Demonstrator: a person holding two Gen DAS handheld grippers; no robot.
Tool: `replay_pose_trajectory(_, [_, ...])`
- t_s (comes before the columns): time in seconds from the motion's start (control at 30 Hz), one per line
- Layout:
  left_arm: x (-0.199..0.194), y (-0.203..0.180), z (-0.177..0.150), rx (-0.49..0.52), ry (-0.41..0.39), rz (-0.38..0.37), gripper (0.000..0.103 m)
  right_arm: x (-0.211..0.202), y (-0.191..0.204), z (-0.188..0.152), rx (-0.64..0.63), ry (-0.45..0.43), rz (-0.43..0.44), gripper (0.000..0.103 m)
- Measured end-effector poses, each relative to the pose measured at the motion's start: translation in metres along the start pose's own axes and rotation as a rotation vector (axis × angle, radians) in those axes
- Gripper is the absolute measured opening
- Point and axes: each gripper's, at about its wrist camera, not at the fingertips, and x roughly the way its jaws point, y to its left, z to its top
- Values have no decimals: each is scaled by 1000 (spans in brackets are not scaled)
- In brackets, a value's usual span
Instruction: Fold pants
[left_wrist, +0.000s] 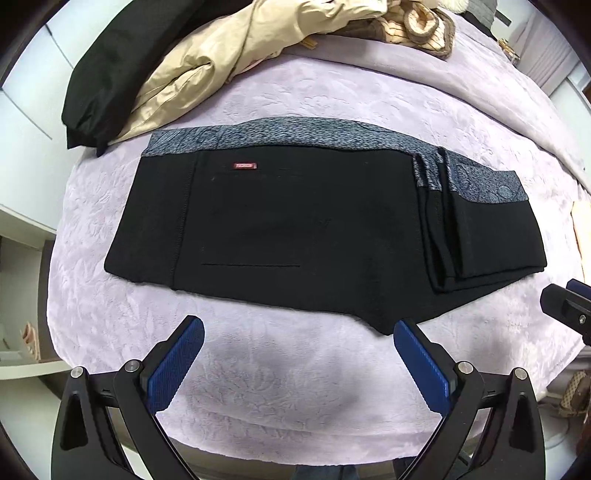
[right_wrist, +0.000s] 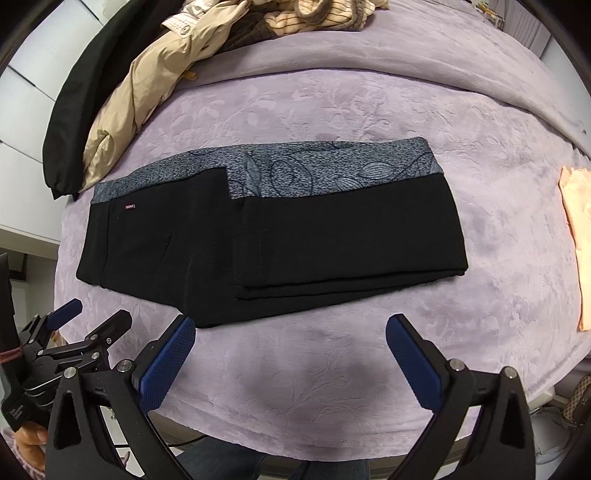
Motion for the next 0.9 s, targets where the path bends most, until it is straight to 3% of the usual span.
replay_pose_trajectory(0.4, [8,43,-5,-76,17,45,103,20,46,3,-71,34,22,103])
replay_pose_trajectory(0.9, [29,87,-8,-188,46,11,103,47,85,11,-163,94,26,103])
